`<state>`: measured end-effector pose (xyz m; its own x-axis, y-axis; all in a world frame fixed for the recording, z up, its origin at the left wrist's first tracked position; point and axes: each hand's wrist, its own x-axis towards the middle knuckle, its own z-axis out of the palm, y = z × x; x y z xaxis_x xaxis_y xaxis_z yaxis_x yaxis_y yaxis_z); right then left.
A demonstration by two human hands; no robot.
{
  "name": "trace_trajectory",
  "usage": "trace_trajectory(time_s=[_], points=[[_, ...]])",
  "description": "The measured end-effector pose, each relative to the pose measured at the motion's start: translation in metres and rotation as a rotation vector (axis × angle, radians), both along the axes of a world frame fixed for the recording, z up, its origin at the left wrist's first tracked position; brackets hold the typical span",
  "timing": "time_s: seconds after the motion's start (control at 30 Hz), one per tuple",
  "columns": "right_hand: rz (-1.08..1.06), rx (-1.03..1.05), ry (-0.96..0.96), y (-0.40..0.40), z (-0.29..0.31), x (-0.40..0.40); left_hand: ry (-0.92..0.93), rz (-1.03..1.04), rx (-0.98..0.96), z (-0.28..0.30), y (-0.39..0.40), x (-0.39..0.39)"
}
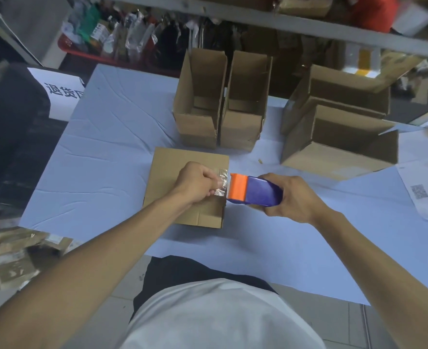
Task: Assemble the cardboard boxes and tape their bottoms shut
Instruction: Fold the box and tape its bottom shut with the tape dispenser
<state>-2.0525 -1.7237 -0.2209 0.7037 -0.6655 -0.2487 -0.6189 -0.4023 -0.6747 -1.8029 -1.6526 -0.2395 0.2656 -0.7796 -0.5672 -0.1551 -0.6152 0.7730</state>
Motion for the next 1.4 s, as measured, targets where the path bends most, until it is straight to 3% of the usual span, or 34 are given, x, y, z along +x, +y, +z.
trace_trajectory(time_s=[0.33,0.57,0.63,0.77,0.9,1.0,1.07,1.2,1.4], points=[[0.047,0.001,0.176,-0.007,-0.025,-0.017,-0.269,-0.026,0.175,-0.005,0.015,0.011],[0.088,-0.003,0.268,-0.007,-0.039,-0.011,-0.897,-0.374,0.227,-0.002,0.005,0.007],[0.095,-0.023,0.284,-0.008,-0.039,-0.008,-0.908,-0.496,0.128,0.0,0.001,0.007],[0.132,-0.08,0.415,-0.007,-0.035,0.011,-0.746,-0.95,-0.354,-0.004,0.002,0.009],[0.184,-0.152,0.741,-0.006,-0.032,0.031,-0.744,-1.029,-0.255,-0.006,-0.002,0.004],[-0.03,-0.087,0.605,-0.005,-0.035,0.02,-0.759,-1.072,-0.21,-0.008,-0.004,0.0],[-0.143,-0.174,0.526,-0.002,-0.037,0.014,-0.792,-1.145,-0.165,-0.01,-0.005,-0.004],[-0.218,-0.357,0.436,0.013,-0.056,0.016,-0.787,-0.924,-0.044,-0.012,-0.002,-0.015],[-0.213,-0.349,0.5,0.035,-0.068,0.034,-1.063,-0.556,-0.144,-0.032,0.028,-0.041]])
